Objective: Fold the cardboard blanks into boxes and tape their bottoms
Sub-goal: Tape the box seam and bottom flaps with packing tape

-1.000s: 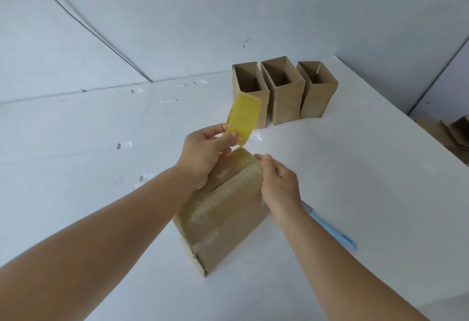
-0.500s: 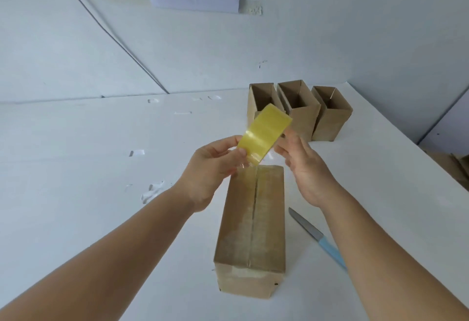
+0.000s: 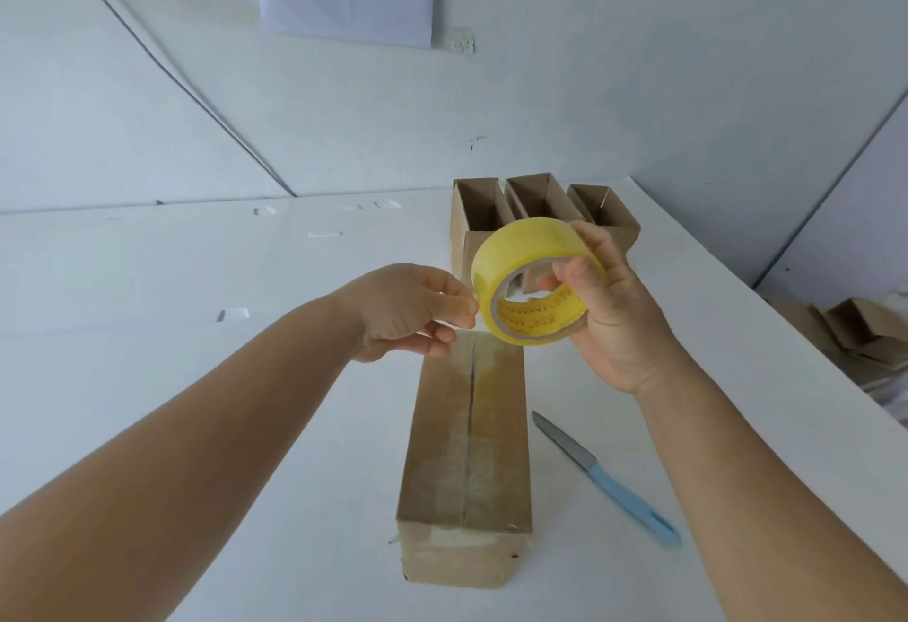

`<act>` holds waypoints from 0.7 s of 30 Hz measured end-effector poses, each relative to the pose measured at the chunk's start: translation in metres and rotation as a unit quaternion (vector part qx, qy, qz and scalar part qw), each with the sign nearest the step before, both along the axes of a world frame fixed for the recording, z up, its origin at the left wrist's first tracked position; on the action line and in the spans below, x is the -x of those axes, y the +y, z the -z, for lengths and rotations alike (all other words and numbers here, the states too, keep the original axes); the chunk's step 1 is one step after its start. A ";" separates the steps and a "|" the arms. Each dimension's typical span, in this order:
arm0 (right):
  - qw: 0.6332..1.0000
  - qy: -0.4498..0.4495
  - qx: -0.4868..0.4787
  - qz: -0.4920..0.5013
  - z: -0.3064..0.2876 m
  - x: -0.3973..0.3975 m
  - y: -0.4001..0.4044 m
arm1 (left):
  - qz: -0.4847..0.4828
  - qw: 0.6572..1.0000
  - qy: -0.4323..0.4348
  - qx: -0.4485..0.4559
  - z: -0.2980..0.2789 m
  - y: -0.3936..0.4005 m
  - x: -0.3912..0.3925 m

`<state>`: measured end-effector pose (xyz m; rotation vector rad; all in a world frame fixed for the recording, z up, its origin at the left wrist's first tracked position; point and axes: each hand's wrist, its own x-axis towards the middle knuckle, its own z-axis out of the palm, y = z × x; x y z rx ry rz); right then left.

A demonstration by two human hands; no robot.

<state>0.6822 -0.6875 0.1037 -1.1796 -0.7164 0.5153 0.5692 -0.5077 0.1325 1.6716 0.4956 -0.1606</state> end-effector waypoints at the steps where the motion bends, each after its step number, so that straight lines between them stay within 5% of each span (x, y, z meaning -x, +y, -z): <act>1: 1.000 0.002 -0.004 0.003 -0.001 0.001 -0.001 | -0.004 1.000 -0.001 0.009 0.001 -0.001 -0.001; 12: 0.999 0.000 0.014 0.030 -0.009 0.008 -0.002 | -0.085 0.994 -0.029 0.070 0.012 -0.002 0.003; 21: 0.963 -0.128 0.180 0.156 -0.019 0.002 -0.020 | -0.081 0.992 -0.020 -0.096 0.011 0.029 0.013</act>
